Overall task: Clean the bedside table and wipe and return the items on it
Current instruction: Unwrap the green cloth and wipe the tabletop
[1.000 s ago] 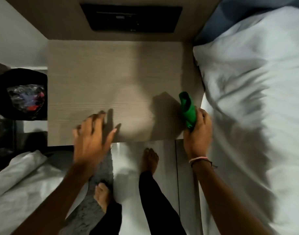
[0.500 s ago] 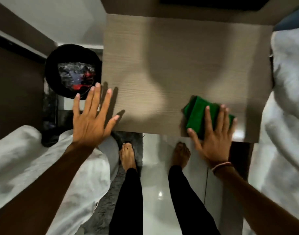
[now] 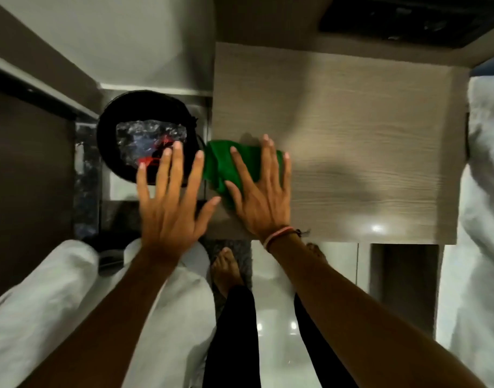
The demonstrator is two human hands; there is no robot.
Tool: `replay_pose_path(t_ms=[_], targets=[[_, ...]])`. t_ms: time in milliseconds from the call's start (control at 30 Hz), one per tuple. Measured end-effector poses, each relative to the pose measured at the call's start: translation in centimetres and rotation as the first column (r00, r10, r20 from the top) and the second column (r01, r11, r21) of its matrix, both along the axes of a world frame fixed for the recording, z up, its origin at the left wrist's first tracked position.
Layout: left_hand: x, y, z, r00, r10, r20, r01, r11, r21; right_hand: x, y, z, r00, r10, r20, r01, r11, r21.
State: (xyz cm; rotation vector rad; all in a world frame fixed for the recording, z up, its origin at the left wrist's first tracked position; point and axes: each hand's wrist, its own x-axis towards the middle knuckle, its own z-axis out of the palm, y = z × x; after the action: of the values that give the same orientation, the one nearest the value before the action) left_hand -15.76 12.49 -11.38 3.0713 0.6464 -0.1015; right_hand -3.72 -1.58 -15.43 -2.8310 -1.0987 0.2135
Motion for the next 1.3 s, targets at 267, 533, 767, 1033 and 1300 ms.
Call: replay_pose_path(t_ms=[267,533,767,1033,1300], targets=[[13.3,-7.3,-1.1,0.975,-0.203,0.088,0.213,0.970,-0.115,11.9,-23.8,0.1,0.841,-0.511,0.179,0.535,0.835,-0.131],[19.1,-13.8,-2.8,0.981,-0.179,0.080,0.190,0.970,-0.153,19.7,-27.4,-0.3,0.805,-0.568,0.170,0.579,0.815,-0.023],[16.8,-6.6,-2.3,0.998,0.064,0.029,-0.062,0.995,-0.074,15.9,-13.5,-0.9,0.938,-0.333,0.092,0.326,0.942,0.084],[7.7,5.0,-1.3,0.985,0.174,-0.015,-0.172,0.980,0.096,5.3,7.4,-1.0,0.995,0.098,-0.019,-0.095,0.990,0.106],[10.8,4.4,-0.8,0.998,0.058,0.004,-0.058,0.998,0.025,10.0,4.1,-1.6,0.999,0.009,0.042,-0.013,0.995,0.098]])
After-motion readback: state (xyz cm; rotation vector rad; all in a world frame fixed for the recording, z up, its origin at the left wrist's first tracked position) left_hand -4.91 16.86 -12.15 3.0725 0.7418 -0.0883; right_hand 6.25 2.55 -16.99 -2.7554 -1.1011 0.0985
